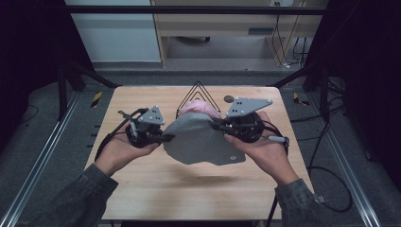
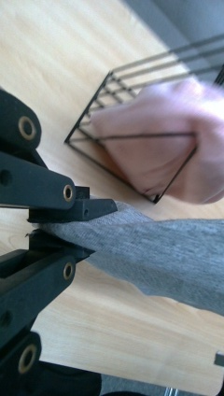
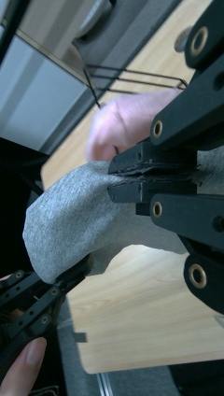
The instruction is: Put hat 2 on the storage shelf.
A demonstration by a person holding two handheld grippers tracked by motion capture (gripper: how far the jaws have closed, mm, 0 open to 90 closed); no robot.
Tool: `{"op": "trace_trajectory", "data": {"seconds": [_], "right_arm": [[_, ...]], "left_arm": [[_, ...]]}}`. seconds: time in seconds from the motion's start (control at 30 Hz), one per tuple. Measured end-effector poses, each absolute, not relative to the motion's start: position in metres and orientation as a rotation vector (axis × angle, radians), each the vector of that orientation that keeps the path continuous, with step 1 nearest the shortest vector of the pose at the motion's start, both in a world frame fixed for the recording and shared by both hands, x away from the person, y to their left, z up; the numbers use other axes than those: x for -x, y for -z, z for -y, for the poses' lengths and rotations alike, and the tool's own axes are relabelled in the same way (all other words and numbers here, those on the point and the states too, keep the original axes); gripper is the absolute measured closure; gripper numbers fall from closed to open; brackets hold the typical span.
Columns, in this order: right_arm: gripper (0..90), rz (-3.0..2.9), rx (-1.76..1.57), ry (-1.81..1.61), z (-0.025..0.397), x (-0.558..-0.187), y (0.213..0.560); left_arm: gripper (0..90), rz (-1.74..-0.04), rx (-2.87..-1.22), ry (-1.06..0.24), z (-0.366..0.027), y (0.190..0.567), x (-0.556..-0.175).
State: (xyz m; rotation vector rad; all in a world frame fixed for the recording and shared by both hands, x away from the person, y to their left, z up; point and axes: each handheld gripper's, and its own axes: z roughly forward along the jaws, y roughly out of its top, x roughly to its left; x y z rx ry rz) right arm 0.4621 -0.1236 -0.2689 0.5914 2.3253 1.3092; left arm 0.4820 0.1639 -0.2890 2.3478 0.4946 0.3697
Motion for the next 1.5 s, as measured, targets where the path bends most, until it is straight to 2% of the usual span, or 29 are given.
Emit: {"op": "trace_trajectory", "data": {"seconds": [0.27, 0.47, 1.17, 1.5], "right_arm": [[86.1, -2.271, -0.597, -1.338, 0.129, -0.472, 0.237], [86.1, -2.246, -0.605, -1.364, 0.135, -0.482, 0.215], [86.1, -2.160, -0.634, -1.416, 0.140, -0.534, 0.169], [86.1, -2.107, -0.694, -1.440, 0.150, -0.573, 0.178]], "left_arm": [[86.8, -0.476, -2.347, -0.446, -0.159, 0.239, -0.492], [86.8, -0.465, -2.324, -0.467, -0.156, 0.217, -0.502], [86.7, -0.505, -2.250, -0.517, -0.154, 0.168, -0.543], [86.8, -0.535, -2.225, -0.535, -0.141, 0.172, -0.581]]}}
